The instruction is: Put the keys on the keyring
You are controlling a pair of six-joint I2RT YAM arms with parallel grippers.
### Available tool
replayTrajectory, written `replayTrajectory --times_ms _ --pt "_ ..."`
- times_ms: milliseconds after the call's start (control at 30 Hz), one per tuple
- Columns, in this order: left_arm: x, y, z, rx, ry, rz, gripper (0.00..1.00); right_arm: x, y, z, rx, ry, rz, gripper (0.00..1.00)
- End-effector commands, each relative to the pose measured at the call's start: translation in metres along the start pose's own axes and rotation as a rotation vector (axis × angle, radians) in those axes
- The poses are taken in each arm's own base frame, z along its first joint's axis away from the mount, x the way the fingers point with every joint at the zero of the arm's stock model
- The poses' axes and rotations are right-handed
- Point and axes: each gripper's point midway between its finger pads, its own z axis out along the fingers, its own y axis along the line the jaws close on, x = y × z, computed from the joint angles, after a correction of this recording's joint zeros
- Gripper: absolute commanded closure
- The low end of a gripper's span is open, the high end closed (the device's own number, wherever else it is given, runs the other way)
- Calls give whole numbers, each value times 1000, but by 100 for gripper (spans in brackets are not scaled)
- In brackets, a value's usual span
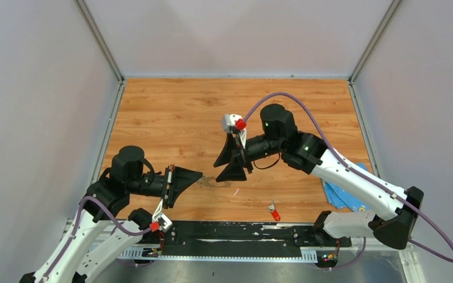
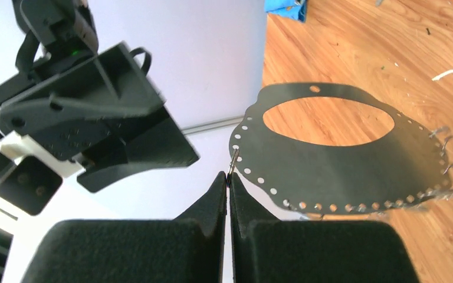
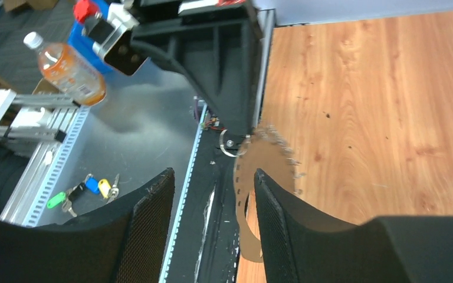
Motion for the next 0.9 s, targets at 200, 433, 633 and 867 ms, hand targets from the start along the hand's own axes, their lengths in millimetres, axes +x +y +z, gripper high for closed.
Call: replayTrajectory --times_ms 200,433,633,867 --pt "-22 11 4 -25 -37 747 100 -9 -14 -3 17 -54 267 43" --pt "-32 15 2 -64 -64 766 100 4 -11 16 -146 -59 368 47" --pt "-40 17 2 -94 -94 766 100 2 -10 24 -224 -65 343 47" --pt "-39 15 3 -89 -92 762 100 5 4 31 -316 -23 359 65"
